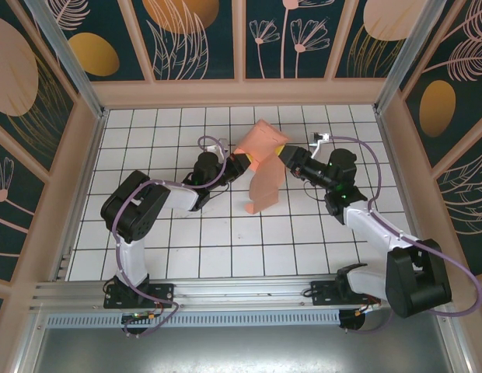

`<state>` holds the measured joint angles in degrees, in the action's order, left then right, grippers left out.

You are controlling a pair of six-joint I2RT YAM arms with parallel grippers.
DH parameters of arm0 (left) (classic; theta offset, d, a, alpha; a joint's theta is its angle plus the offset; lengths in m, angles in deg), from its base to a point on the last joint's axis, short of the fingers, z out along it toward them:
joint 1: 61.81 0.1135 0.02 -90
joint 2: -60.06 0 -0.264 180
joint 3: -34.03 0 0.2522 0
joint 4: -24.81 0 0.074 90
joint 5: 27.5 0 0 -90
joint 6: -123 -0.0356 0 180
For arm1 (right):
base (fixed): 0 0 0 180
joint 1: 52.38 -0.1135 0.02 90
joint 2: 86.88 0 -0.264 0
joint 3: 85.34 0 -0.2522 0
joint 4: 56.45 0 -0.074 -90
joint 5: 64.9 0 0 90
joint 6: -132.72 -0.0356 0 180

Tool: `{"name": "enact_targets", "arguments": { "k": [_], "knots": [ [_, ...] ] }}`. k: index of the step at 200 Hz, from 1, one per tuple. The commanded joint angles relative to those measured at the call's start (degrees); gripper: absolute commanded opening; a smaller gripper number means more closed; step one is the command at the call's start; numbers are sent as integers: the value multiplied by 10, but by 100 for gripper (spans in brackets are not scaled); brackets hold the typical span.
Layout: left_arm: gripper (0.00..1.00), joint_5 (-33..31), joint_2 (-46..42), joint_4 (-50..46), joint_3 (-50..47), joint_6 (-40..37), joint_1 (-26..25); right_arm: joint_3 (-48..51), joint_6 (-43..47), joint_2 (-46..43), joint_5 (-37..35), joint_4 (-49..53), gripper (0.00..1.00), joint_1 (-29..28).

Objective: Fold the paper box

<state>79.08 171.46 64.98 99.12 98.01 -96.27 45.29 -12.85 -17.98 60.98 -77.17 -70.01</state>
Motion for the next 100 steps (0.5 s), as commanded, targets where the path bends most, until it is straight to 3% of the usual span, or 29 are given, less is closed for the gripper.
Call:
{"name": "enact_targets", "arguments": {
  "k": [1, 18, 44, 100],
  "knots": [
    [0, 5, 10, 21, 6, 12, -1, 6, 26, -36, -9, -17, 59, -4],
    [0, 6, 20, 33, 6, 27, 0, 27, 33, -65, -25, -6, 67, 3],
    [0, 4, 25, 35, 6, 29, 0, 54, 14, -104, -60, -10, 68, 24],
    [0, 5, 16, 26, 9, 14, 0, 51, -39, -75, -70, -29, 53, 35]
  ]
}}
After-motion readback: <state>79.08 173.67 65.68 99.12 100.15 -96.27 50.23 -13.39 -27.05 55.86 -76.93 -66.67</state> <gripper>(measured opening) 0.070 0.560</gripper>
